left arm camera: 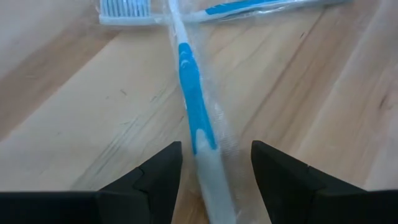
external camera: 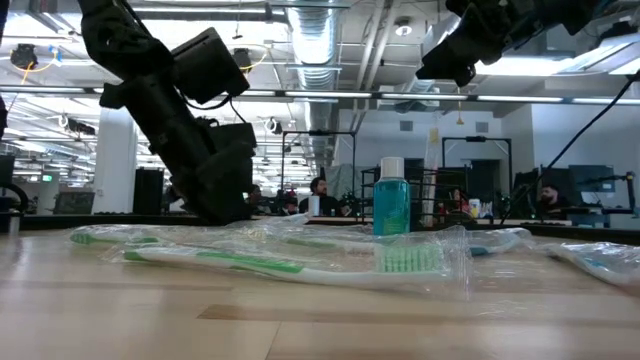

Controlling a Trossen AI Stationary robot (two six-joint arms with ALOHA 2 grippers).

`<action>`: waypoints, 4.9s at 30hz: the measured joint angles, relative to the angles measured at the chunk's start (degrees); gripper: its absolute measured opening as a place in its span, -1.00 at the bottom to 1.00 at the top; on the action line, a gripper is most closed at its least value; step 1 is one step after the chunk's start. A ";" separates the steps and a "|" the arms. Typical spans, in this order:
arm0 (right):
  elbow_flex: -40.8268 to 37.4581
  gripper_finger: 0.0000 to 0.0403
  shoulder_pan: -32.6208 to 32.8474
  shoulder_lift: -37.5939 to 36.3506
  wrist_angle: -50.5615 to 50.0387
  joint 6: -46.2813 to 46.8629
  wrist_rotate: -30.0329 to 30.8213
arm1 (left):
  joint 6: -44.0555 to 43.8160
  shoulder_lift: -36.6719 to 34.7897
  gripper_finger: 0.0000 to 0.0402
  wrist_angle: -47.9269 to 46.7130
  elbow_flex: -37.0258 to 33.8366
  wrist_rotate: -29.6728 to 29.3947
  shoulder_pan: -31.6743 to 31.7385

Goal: Pick & Place toothbrushing station
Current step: Put the blue toothbrush into the mesh organizer

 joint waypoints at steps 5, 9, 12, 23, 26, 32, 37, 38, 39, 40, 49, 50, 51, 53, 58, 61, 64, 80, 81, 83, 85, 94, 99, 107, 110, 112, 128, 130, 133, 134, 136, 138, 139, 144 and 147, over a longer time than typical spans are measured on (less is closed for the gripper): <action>0.00 -0.18 0.00 0.00 0.00 0.01 0.00 | 0.01 0.65 -0.11 0.31 0.08 -1.24 -0.03; 0.00 -0.21 0.00 -0.02 0.00 0.00 0.00 | 0.00 0.72 -0.32 0.05 0.06 -1.76 0.00; 0.00 -0.22 0.00 -0.02 -0.32 0.00 0.00 | -0.02 0.76 -0.55 -0.11 0.00 -2.82 0.05; 0.00 -0.29 0.00 -0.01 -1.29 0.00 0.00 | -0.04 0.87 -0.92 0.40 -0.05 -3.90 0.05; 0.00 -0.31 -0.02 -0.02 -1.51 0.00 0.00 | 0.02 0.55 -0.92 0.45 -0.07 -4.21 0.05; 0.00 -0.34 0.00 -0.02 -1.53 0.00 0.00 | 1.73 -4.65 -0.92 1.04 -0.09 -6.32 -0.02; 0.00 -0.34 0.00 0.00 -1.51 0.00 0.00 | 4.63 -10.92 -0.92 2.11 -0.09 -8.74 -1.08; 0.00 -0.33 0.00 0.00 -1.51 0.00 0.00 | 5.48 -11.99 -0.92 3.01 -0.08 -9.13 -1.38; 0.00 -0.33 -0.01 -0.01 -1.51 0.00 0.00 | 6.27 -13.12 -0.92 3.55 -0.07 -9.18 -1.67; 0.00 -0.34 0.00 -0.02 -1.50 0.00 0.00 | 6.99 -14.18 -0.92 4.20 -0.07 -9.24 -1.96; -0.02 -0.34 0.67 -0.01 0.76 0.00 -0.02 | 16.96 -18.47 -0.92 18.15 -0.02 -8.78 -4.23; -0.02 -0.34 0.70 -0.02 0.98 0.00 -0.02 | 18.07 -18.67 -0.92 19.62 -0.02 -8.44 -4.42; -0.02 -0.34 0.70 -0.02 1.24 0.00 -0.02 | 19.01 -18.67 -0.92 21.75 -0.02 -7.98 -4.50; -0.02 -0.34 0.70 -0.02 1.70 0.00 -0.02 | 20.78 -18.67 -0.92 25.86 -0.02 -6.58 -4.54; -0.04 -0.34 0.70 -0.02 6.05 0.01 -0.28 | 24.42 -18.67 -0.92 33.23 -0.02 -4.05 -4.52; -0.04 -0.33 0.70 -0.02 9.41 0.02 -0.44 | 25.90 -18.67 -0.92 35.86 -0.02 -3.38 -4.52; -0.04 -0.34 0.70 -0.02 12.25 0.02 -0.46 | 26.16 -18.67 -0.92 38.18 -0.02 -1.95 -4.50; -0.04 -0.33 3.81 -0.02 20.22 -0.99 -0.59 | 28.05 -11.65 -0.92 52.09 0.02 0.39 -4.22; -0.04 -0.33 4.05 -0.02 20.26 -1.32 -0.61 | 28.72 -10.53 -0.92 54.14 0.02 0.39 -4.23; -0.04 -0.32 4.38 -0.02 20.40 -1.51 -0.61 | 29.06 -8.31 -0.92 57.81 0.02 0.41 -4.22; -0.04 -0.32 4.44 -0.02 20.48 -1.55 -0.61 | 29.18 -6.11 -0.92 61.40 0.03 1.27 -4.20; -0.04 -0.31 4.44 -0.02 20.63 -1.53 -0.59 | 32.29 3.68 -0.92 63.88 7.91 5.15 -3.98; -0.04 -0.32 4.44 -0.02 20.66 -1.68 -0.61 | 36.13 7.34 -0.92 63.87 11.38 5.28 -3.83; -0.04 -0.29 4.90 -0.02 20.92 -1.64 -0.81 | 36.20 8.08 -0.92 63.99 11.97 4.79 -3.06; -0.04 -0.28 5.57 -0.02 21.44 -1.65 -0.85 | 36.21 8.07 -0.92 64.01 11.97 4.80 -3.06; -0.04 -0.27 5.57 0.00 22.89 -1.66 -0.87 | 36.20 8.08 -0.92 64.01 11.97 4.81 -3.06; 0.07 -0.28 5.51 4.82 32.73 -1.30 -0.83 | 36.21 8.08 -0.92 64.01 11.96 4.79 -2.63; 0.02 -0.30 5.44 6.29 34.29 -1.55 -0.83 | 36.22 8.06 -0.92 64.00 11.94 4.79 -2.49; 0.02 -0.32 4.94 7.08 36.54 -1.67 -0.83 | 36.22 8.07 -0.91 63.95 11.93 4.79 -2.50; 0.02 -0.33 4.85 6.88 36.53 -1.66 -0.82 | 36.22 8.06 -0.91 63.95 11.93 4.79 -2.51; 0.02 -0.36 4.61 6.38 36.47 -1.66 -0.81 | 36.22 8.06 -0.91 63.87 11.93 4.79 -2.51; 0.02 -0.39 4.62 5.67 36.01 -1.66 -0.79 | 36.22 8.06 -0.91 63.78 11.93 4.79 -2.51; 0.02 -0.40 4.72 5.33 35.76 -1.64 -0.79 | 36.22 8.06 -0.91 63.73 11.93 4.79 -2.51; 0.02 -0.46 4.81 5.05 33.97 -1.08 -0.87 | 36.22 8.06 -0.91 63.70 11.91 4.80 -2.51; 0.02 -0.47 4.79 5.56 33.69 -1.07 -0.90 | 36.22 8.06 -0.91 63.73 11.91 4.79 -2.40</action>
